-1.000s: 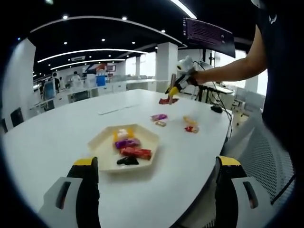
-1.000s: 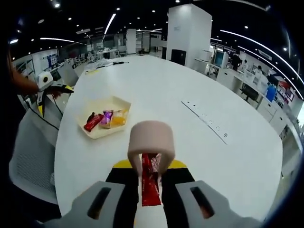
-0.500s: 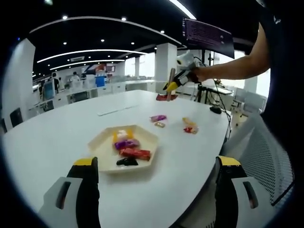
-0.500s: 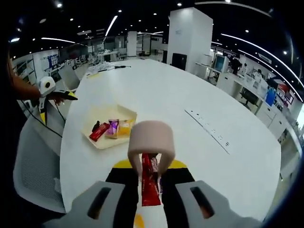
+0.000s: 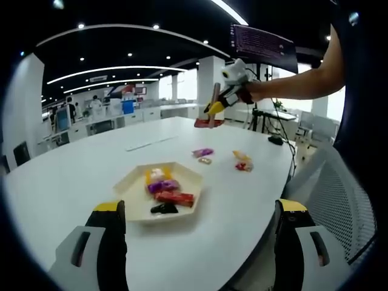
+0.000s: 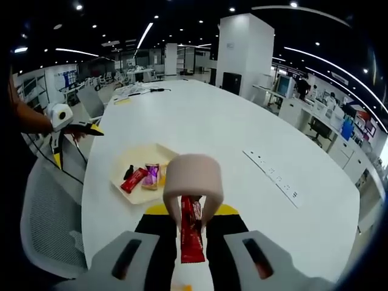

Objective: Place the target food into the container with the food tongs after gripping and lifting it, then release it inside without dropping or visibly crushing the food.

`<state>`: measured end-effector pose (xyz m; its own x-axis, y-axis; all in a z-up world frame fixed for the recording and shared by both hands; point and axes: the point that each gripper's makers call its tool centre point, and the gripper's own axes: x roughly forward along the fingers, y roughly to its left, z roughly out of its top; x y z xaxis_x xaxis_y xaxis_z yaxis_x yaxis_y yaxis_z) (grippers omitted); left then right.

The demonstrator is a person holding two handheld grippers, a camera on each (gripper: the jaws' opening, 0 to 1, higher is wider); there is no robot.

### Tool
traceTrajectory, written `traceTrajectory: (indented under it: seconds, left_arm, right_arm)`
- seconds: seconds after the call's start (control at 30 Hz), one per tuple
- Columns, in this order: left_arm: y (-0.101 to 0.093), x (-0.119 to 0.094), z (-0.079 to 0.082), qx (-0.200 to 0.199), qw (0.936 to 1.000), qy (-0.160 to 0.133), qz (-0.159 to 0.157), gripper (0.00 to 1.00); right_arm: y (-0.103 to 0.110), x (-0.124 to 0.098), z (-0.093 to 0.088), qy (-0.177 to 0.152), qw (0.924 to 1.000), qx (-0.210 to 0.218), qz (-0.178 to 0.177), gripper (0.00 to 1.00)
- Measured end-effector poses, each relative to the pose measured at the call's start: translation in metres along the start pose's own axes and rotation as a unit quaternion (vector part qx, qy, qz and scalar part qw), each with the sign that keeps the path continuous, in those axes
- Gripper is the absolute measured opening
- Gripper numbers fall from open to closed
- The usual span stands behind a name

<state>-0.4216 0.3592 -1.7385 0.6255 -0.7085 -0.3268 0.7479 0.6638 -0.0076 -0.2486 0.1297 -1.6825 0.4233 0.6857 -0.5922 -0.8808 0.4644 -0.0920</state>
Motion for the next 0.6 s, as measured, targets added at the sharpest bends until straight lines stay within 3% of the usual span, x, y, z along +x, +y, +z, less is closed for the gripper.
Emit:
traceTrajectory:
  seconds: [0.6]
  left_arm:
    - [-0.003,0.000,-0.002,-0.008,0.9999,0.005,-0.009,1.00]
  right_arm:
    - [0.023,0.020,0.037,-0.017,0.9995,-0.024,0.014,0.17]
